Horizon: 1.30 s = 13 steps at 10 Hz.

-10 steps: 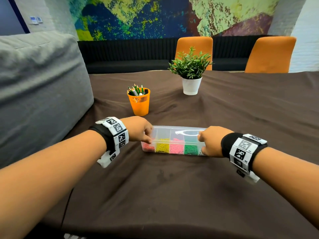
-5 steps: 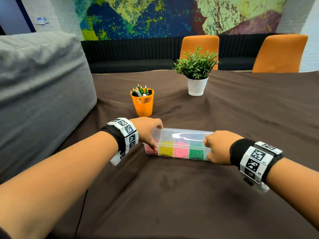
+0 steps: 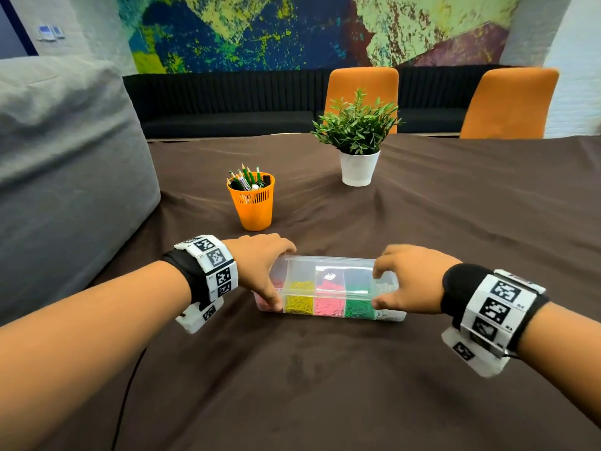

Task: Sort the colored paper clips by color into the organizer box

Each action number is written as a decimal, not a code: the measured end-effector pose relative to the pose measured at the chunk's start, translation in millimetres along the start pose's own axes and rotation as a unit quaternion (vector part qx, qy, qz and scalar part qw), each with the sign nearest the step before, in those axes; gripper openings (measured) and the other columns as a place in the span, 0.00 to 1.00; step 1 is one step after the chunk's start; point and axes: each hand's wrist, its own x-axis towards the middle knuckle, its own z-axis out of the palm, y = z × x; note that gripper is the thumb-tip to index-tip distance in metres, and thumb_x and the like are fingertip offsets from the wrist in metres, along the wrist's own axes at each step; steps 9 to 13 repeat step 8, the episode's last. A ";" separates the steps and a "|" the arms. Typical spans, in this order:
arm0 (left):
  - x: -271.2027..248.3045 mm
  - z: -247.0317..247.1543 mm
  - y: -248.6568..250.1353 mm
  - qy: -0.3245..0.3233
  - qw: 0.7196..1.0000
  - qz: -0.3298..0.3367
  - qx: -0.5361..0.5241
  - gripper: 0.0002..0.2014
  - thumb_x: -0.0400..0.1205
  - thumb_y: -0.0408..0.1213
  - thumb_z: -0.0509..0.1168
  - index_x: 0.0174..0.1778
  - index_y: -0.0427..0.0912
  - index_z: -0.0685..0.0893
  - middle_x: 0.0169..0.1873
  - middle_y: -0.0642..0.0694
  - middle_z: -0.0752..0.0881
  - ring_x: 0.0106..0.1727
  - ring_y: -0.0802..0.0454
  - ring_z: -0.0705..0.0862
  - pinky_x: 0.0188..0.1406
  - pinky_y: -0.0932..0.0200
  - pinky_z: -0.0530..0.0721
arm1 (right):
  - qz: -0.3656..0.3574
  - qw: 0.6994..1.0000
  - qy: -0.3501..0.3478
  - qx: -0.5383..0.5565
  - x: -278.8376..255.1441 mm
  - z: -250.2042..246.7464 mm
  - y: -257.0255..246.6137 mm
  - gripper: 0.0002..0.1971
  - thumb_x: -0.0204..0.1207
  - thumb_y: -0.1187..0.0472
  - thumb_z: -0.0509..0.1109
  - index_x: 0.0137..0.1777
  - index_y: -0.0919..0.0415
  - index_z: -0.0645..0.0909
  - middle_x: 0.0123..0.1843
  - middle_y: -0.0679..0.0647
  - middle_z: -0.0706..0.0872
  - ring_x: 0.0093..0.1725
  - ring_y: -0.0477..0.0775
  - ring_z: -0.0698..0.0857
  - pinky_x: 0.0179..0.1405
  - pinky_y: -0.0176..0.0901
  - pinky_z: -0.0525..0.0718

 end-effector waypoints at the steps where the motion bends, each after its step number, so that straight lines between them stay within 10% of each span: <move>1: 7.5 8.6 -8.7 -0.056 0.998 -0.001 -0.008 0.64 0.50 0.67 0.81 0.82 0.60 0.56 0.70 0.54 0.72 0.68 0.52 0.76 0.68 0.46 0.80 | -0.011 0.998 -0.049 0.044 18.9 -4.9 3.4 0.32 0.51 0.31 0.80 0.47 0.45 0.70 0.57 0.41 0.74 0.55 0.49 0.78 0.56 0.52 0.83; 2: 15.0 6.4 -19.4 -0.055 0.998 0.004 -0.042 0.51 0.60 0.54 0.81 0.77 0.59 0.63 0.62 0.54 0.77 0.58 0.54 0.82 0.59 0.51 0.84 | -0.012 0.994 -0.092 0.065 37.4 -8.5 5.7 0.34 0.48 0.36 0.83 0.46 0.47 0.66 0.50 0.43 0.76 0.43 0.49 0.81 0.44 0.52 0.85; 5: 86.9 -26.4 -66.8 -0.031 0.996 -0.050 -0.071 0.55 0.67 0.55 0.79 0.84 0.59 0.52 0.66 0.48 0.71 0.63 0.44 0.81 0.61 0.47 0.84 | 0.029 0.992 -0.072 0.096 147.5 -44.8 36.2 0.35 0.50 0.44 0.84 0.51 0.48 0.66 0.51 0.45 0.76 0.44 0.50 0.80 0.41 0.47 0.82; 6: 91.8 -5.8 -63.1 -0.071 0.993 -0.080 -0.049 0.60 0.72 0.52 0.76 0.85 0.60 0.34 0.83 0.43 0.53 0.67 0.39 0.82 0.64 0.48 0.83 | 0.050 0.988 -0.111 0.095 157.5 -28.9 35.6 0.34 0.49 0.44 0.84 0.48 0.49 0.66 0.53 0.48 0.77 0.46 0.53 0.80 0.47 0.47 0.83; 7: 70.3 -9.5 -56.3 -0.060 0.984 -0.116 -0.121 0.63 0.72 0.50 0.77 0.80 0.68 0.26 0.86 0.49 0.30 0.66 0.39 0.84 0.65 0.49 0.83 | 0.067 0.986 -0.110 0.105 151.5 -33.6 37.9 0.32 0.53 0.41 0.82 0.51 0.49 0.68 0.75 0.54 0.69 0.75 0.63 0.70 0.77 0.60 0.68; 8: 21.3 -12.0 -44.1 -0.039 0.976 -0.133 -0.168 0.58 0.74 0.55 0.74 0.84 0.65 0.33 0.84 0.53 0.27 0.73 0.42 0.79 0.71 0.52 0.79 | 0.073 0.989 -0.043 0.117 112.3 -11.8 41.4 0.31 0.67 0.37 0.72 0.66 0.50 0.71 0.87 0.54 0.46 0.87 0.62 0.47 0.83 0.61 0.53; 13: 21.3 -12.0 -44.1 -0.039 0.976 -0.133 -0.168 0.58 0.74 0.55 0.74 0.84 0.65 0.33 0.84 0.53 0.27 0.73 0.42 0.79 0.71 0.52 0.79 | 0.073 0.989 -0.043 0.117 112.3 -11.8 41.4 0.31 0.67 0.37 0.72 0.66 0.50 0.71 0.87 0.54 0.46 0.87 0.62 0.47 0.83 0.61 0.53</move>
